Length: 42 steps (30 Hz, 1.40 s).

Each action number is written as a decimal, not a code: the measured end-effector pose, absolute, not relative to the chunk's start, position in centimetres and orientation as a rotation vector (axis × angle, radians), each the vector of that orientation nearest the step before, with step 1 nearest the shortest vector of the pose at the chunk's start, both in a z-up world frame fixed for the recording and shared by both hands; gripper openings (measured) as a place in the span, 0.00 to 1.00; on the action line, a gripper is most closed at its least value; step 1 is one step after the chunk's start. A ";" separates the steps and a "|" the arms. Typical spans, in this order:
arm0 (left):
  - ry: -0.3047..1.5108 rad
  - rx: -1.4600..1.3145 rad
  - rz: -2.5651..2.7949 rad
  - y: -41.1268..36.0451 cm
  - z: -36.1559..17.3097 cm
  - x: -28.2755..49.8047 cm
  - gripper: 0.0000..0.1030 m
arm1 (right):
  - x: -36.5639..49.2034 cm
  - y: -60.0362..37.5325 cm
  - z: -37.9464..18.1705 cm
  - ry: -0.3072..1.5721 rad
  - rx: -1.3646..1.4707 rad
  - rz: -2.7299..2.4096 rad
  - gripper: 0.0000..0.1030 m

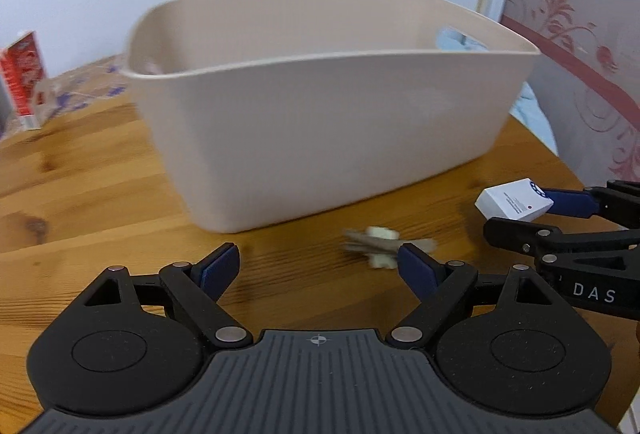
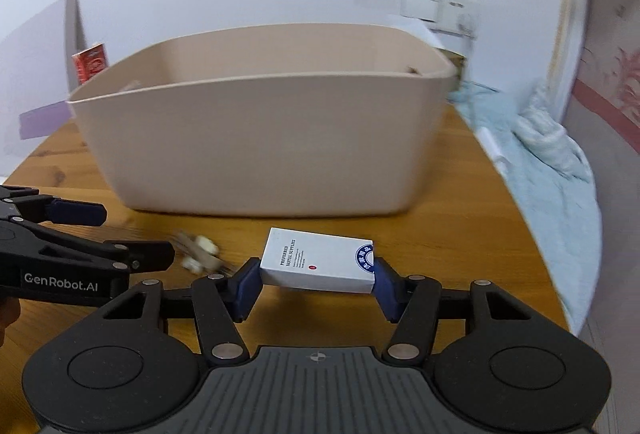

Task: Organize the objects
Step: 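Grasp the beige clip with the left gripper while the right grasps the white box, then carry both items into the beige bin and open both grippers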

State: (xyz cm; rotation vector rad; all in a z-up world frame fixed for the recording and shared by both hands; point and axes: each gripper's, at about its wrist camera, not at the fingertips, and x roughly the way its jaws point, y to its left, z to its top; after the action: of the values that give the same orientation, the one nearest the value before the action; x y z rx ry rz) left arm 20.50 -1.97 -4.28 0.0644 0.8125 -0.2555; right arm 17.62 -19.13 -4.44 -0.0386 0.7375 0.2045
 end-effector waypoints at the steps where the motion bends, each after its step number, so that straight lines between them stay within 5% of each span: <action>1: 0.825 0.058 -0.271 -2.5 -4.5 20.7 0.85 | 17.6 -19.6 -4.5 0.740 -0.033 0.195 0.54; 11: 0.786 0.122 -0.258 -5.5 -6.0 21.2 0.84 | 17.7 -21.0 -4.8 0.743 -0.005 0.195 0.54; 17: 0.749 0.115 -0.256 -5.2 -6.0 20.7 0.57 | 17.9 -20.5 -5.4 0.754 0.004 0.209 0.54; 29: 0.738 0.122 -0.225 -4.0 -4.8 19.2 0.57 | 17.1 -20.6 -4.4 0.721 0.018 0.205 0.54; 42: 0.566 0.158 -0.250 -1.4 3.9 15.5 0.57 | 15.5 -20.9 2.5 0.544 0.009 0.224 0.54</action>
State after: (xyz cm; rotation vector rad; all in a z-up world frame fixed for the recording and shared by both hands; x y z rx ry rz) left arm 15.51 -1.39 3.95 0.1583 0.5658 -0.2496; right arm 15.46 -20.90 2.46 0.0092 0.5443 0.2241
